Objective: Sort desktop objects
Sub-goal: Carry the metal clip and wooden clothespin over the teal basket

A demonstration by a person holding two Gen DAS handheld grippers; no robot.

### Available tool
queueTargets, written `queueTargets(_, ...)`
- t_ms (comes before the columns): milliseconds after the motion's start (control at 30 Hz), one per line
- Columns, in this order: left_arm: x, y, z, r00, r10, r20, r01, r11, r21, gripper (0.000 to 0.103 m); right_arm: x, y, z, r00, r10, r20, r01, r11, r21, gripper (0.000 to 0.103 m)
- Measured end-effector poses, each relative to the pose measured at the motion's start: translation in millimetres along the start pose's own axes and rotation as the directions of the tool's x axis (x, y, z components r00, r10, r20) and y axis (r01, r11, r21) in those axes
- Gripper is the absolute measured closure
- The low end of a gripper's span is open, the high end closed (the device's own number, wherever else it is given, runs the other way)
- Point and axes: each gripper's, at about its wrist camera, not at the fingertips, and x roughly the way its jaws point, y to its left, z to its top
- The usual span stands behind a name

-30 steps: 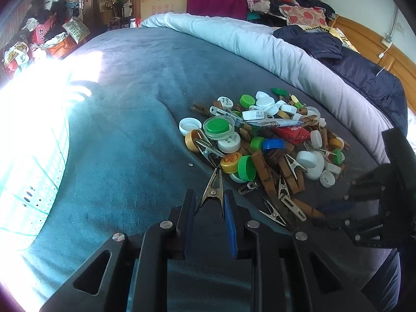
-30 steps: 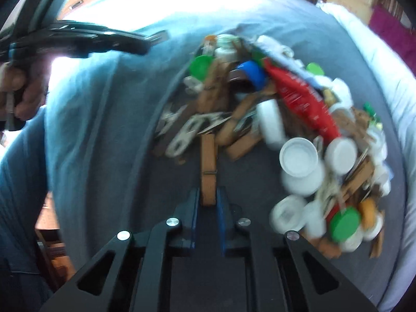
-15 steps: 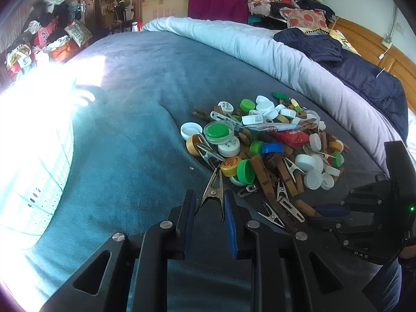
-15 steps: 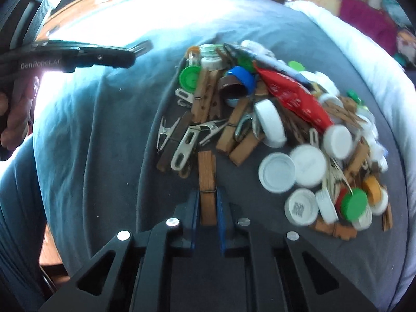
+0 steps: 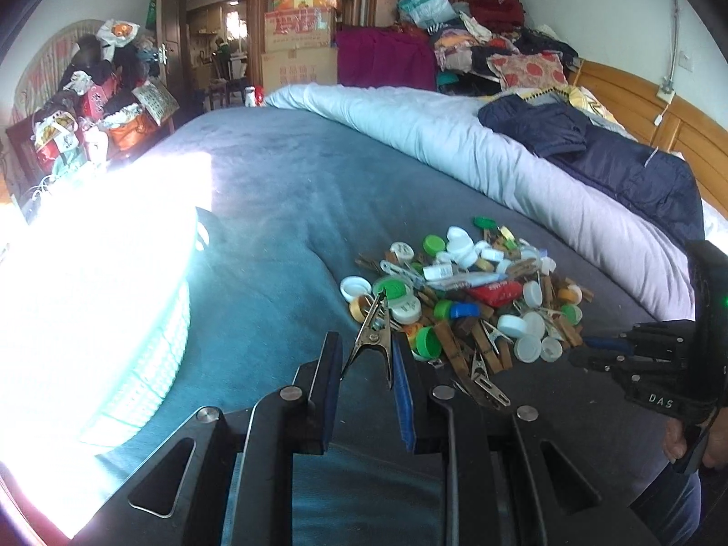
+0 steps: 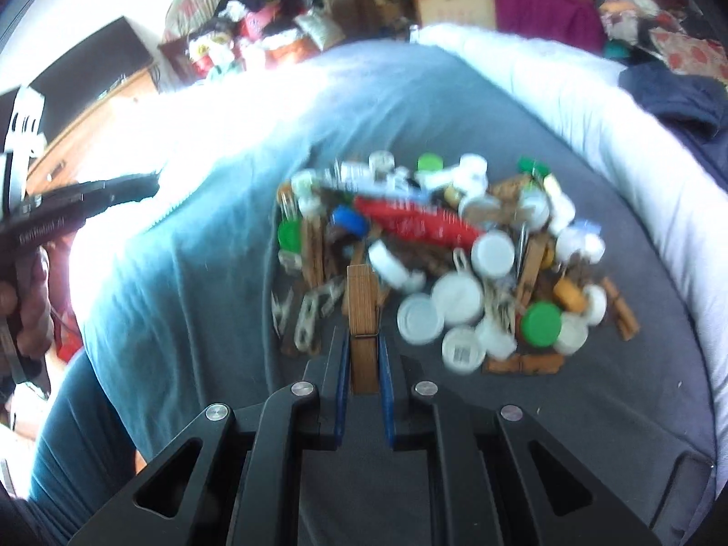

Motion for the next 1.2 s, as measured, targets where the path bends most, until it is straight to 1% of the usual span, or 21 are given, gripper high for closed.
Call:
queueTargets(33,-5.3,3.5,2.0,1.000,0.010,0.011,-0.010,1.000,-0.005,0.081,6.0,2.5,4.0,1.000,0.001,0.012,-0.001,1.000,-0.001,0.091)
queueTargets(67,-10.6,7.5,4.2,1.000,0.020,0.022,-0.020,1.000,-0.010,0.081,1.9,6.1,9.1,1.000,0.001,0.024,-0.001,1.000,-0.005,0.091)
queueTargets(133,-21.4,17.1,8.8,0.999,0.033,0.043,-0.032,0.999,-0.020,0.081,16.2,21.7,16.2,0.999,0.007,0.044,-0.006,1.000,-0.014,0.091)
queueTargets(200,-31.4,25.9,13.3,0.997,0.051,0.065,-0.049,0.998,-0.026,0.081,19.1,31.1,29.6,0.998,0.020,0.061,-0.019,1.000,-0.016,0.091)
queueTargets(367,-49.3,50.4,21.5,0.992,0.086,0.090,-0.082,0.995,-0.048,0.081,15.5,54.0,60.4,0.995,0.049,0.089,-0.049,0.999,-0.001,0.091)
queueTargets(400,-51.9,55.2,22.6,0.991,0.095,0.092,-0.090,0.994,-0.056,0.081,10.6,59.8,66.6,0.994,0.050,0.094,-0.050,0.999,0.000,0.091)
queueTargets(633,-66.5,89.0,27.0,0.987,0.131,0.093,-0.124,0.989,-0.083,0.081,12.8,101.6,107.4,0.988,0.095,0.124,-0.094,0.996,-0.010,0.091)
queueTargets(867,-74.1,121.8,34.7,0.983,0.163,0.090,-0.151,0.981,-0.120,0.081,21.7,149.4,146.1,0.981,0.131,0.145,-0.124,0.991,-0.057,0.091)
queueTargets(1200,-81.1,168.1,33.5,0.974,0.212,0.077,-0.195,0.964,-0.183,0.081,37.0,207.7,186.0,0.974,0.169,0.150,-0.150,0.980,-0.130,0.091)
